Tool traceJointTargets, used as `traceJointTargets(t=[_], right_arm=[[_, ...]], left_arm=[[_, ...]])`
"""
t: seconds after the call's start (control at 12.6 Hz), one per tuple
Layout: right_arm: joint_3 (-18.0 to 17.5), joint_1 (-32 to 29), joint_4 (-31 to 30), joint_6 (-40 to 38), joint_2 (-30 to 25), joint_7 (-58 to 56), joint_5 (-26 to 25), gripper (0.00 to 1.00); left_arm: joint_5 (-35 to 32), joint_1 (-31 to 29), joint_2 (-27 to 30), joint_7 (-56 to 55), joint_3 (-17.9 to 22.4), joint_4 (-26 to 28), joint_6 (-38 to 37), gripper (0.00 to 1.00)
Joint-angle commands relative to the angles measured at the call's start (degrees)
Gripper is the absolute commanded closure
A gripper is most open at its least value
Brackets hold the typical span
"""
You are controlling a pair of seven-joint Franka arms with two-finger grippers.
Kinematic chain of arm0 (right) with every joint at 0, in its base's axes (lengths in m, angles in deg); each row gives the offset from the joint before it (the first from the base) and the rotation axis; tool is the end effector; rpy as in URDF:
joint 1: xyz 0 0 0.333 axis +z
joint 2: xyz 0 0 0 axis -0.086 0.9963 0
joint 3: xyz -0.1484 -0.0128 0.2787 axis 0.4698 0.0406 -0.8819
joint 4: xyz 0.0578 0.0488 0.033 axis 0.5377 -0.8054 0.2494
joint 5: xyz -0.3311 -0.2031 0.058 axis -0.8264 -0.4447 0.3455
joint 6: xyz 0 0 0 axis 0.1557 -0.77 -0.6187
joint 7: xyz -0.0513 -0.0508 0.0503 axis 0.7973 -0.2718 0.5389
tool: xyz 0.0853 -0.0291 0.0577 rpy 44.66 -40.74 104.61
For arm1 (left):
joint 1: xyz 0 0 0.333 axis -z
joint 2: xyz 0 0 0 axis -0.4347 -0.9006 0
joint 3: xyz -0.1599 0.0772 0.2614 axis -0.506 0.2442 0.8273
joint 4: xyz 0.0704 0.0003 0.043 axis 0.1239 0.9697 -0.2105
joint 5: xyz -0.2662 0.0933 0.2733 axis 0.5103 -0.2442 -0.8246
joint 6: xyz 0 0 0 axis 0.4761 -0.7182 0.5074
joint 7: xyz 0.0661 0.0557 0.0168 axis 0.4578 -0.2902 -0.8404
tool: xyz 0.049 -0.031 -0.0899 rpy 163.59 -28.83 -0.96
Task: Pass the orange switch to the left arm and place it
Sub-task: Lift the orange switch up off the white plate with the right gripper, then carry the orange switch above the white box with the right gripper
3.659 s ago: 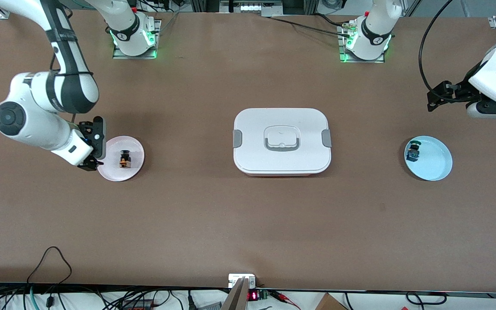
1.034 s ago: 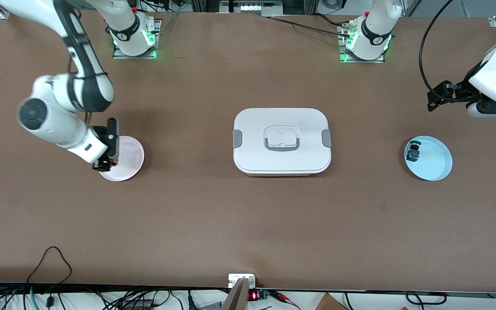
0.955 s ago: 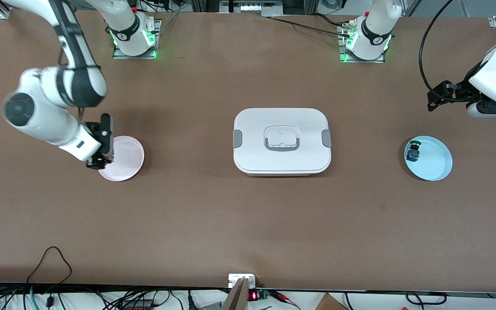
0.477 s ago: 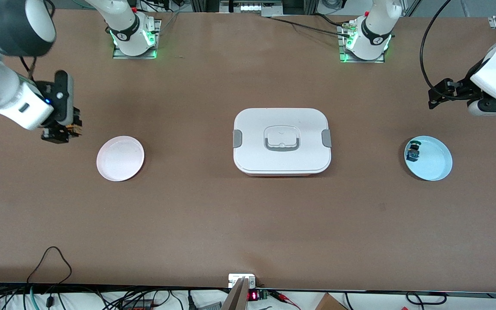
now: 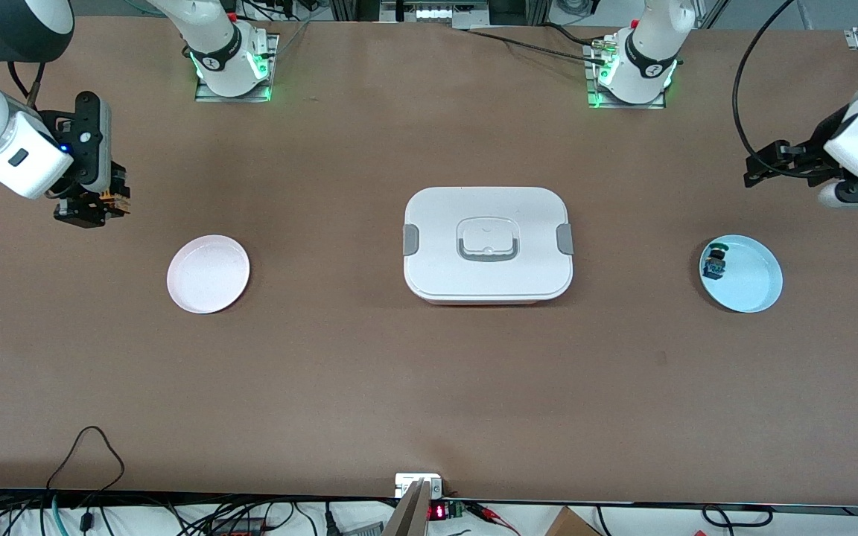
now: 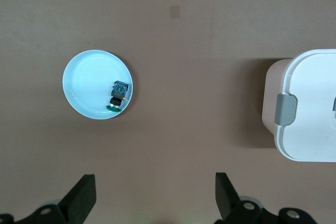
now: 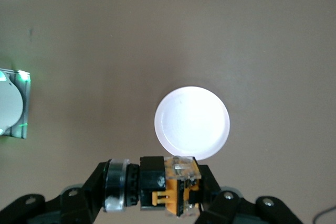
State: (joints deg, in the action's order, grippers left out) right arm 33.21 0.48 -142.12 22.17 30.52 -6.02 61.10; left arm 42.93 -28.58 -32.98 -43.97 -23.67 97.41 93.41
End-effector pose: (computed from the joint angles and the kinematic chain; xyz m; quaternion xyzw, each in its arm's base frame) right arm 0.5579 0.0487 0.5429 -0.6656 -0.7418 0.0250 0.0773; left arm 0.5414 0.0088 0.5768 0.9980 0.0255 -0.0577 0.0084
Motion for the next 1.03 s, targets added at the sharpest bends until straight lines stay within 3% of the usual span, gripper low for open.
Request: traceJointTargets(t=[0.0, 0.32, 0.56, 0.95], right_arm=[[0.13, -2.94, 0.4, -4.19, 0.77, -1.53, 11.41, 1.0], [0.48, -7.78, -0.91, -7.97, 4.02, -10.92, 35.14, 1.0], [0.48, -10.94, -3.1, -12.72, 8.06, -17.42, 49.65, 1.0], [0.48, -13.33, -10.93, -17.46, 13.68, -30.87, 65.23, 1.0]], left_arm=[[1.0, -0.71, -0.41, 1.12, -0.53, -1.32, -1.33, 0.0], [0.47, -0.53, -0.41, 1.12, -0.89, -1.32, -1.33, 0.0], [0.47, -0.18, -0.41, 1.03, -1.32, -1.41, -1.86, 0.0], [0.56, 0.0, -0.67, 0.76, -2.73, -3.43, -3.08, 0.0]])
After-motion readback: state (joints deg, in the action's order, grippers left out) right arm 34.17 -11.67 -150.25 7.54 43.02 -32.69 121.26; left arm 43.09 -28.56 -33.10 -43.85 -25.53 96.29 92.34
